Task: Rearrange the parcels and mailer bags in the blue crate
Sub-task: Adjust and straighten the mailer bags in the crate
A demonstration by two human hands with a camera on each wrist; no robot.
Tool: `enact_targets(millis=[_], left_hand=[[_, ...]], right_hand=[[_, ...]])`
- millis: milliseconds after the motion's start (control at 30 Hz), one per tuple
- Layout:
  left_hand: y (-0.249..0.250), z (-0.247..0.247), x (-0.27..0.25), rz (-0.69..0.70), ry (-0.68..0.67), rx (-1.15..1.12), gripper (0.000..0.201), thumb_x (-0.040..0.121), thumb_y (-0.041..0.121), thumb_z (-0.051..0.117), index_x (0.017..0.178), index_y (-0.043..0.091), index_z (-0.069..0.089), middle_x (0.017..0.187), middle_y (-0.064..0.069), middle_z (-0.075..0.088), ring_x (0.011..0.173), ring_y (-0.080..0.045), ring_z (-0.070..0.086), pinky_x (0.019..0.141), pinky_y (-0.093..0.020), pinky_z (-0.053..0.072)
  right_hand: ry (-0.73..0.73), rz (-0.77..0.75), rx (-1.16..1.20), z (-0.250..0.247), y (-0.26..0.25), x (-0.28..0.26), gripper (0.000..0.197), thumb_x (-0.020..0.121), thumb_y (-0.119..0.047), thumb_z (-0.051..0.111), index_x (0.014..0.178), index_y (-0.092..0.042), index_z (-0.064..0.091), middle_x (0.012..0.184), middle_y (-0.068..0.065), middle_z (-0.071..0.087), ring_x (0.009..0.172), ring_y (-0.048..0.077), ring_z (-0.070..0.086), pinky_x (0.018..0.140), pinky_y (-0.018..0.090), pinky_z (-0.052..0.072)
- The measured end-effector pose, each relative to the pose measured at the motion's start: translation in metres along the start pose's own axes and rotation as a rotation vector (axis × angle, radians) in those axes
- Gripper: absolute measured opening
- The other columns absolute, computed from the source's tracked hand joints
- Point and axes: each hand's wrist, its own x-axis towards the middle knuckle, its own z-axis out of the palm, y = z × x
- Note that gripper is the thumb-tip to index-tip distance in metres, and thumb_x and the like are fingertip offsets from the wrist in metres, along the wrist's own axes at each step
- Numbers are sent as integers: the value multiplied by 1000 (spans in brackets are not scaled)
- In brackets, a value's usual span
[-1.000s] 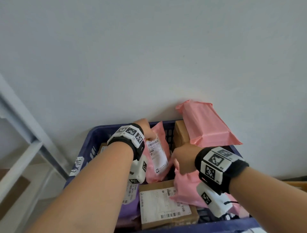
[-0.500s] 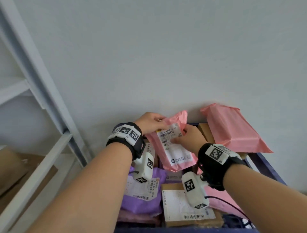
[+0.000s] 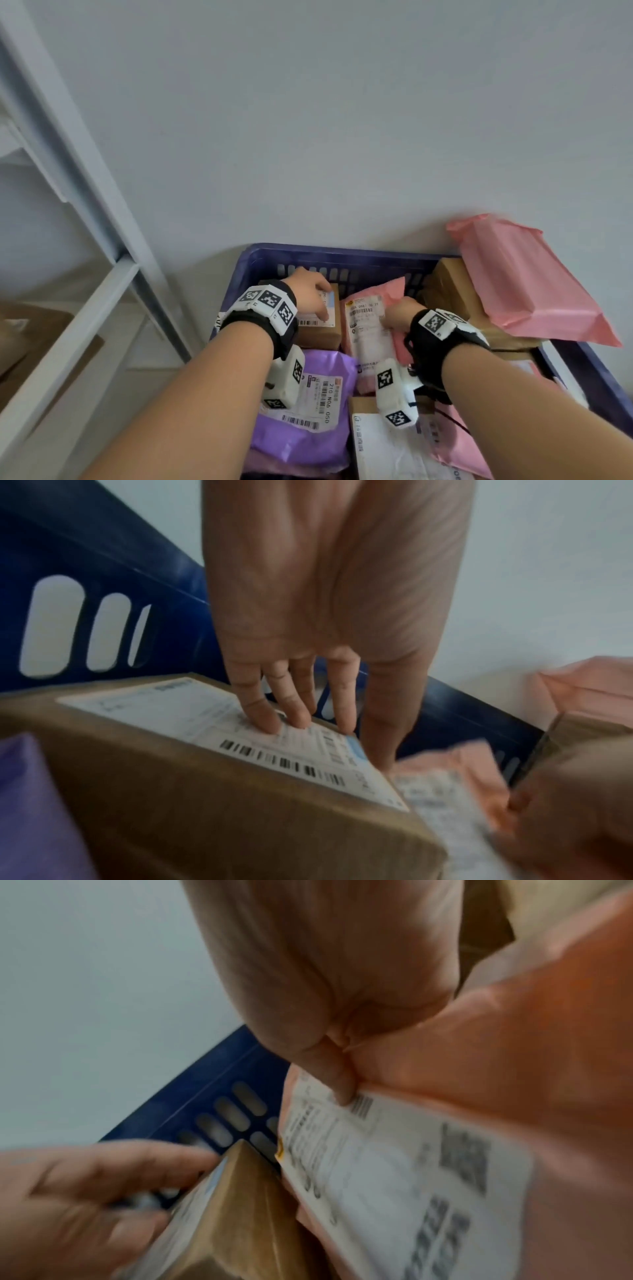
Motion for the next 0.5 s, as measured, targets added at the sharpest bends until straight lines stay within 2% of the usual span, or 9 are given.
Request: enact_targets(millis=[33,100,200,233,300,367,400,433,500], left_hand=[[-2,-1,1,-1,-9,-7,67,80,26,76,141,28,47,146,-5,33,130,-27,43,106,-33,40],[-4,-4,3,-12,-27,-19,66,81,27,76,140,30,47,144,-6,31,128,-28,44,102,-32,40],[-4,-5,4,-18,-37,-16,67,80,27,76,140,31,46,143,-7,29,127,-29,44,104,-34,41],[-4,-5,4,-20,-39,-12,68,80,27,76,140,31,45,143,-7,29,127,-30,45,105,-35,42],[-5,-6,3,-22,-51,-13,68,80,27,77,140,31,45,143,-7,28,126,-30,45,107,-37,42],[-8,-5,3,-22,-58,-33,68,79,28,77,139,33,46,143,-6,29,125,-29,45,106,-37,42],[-9,-5,2,-21,-57,-44,67,79,28,77,138,33,46,142,-6,29,125,-29,45,105,-37,43],[-9,-5,1,-20,-52,-49,67,79,27,78,138,34,46,143,-5,30,125,-29,45,105,-36,43],[-8,-4,0,-19,-46,-47,68,79,26,78,139,33,46,143,-6,30,126,-29,45,104,-37,43]], right_hand=[[-79,24,-24,6,-2,1,42,98,-11,50,138,2,46,139,17,51,128,28,50,69,14,51],[-106,115,-97,14,-6,7,52,95,-25,57,141,-3,44,140,12,53,126,24,53,90,22,48],[6,110,-241,18,-11,18,79,85,-32,70,148,-3,31,134,12,58,119,26,59,89,32,49],[43,86,-275,16,-15,18,71,86,-30,69,144,-3,37,131,12,59,117,28,59,89,34,50],[28,20,-340,17,-22,20,36,87,-28,67,117,-9,62,115,10,65,105,27,63,84,34,51],[-161,-24,-376,25,-26,19,7,88,-25,65,84,-19,63,93,4,63,85,23,62,79,31,50],[-260,-17,-389,29,-28,21,7,88,-20,63,81,-20,62,88,2,61,78,21,60,78,30,50],[-336,-15,-393,33,-28,21,5,86,-14,62,88,-18,65,88,2,62,74,20,59,75,31,51],[-369,-33,-394,35,-25,25,36,85,-8,61,120,-18,63,105,4,65,80,22,62,76,34,54]])
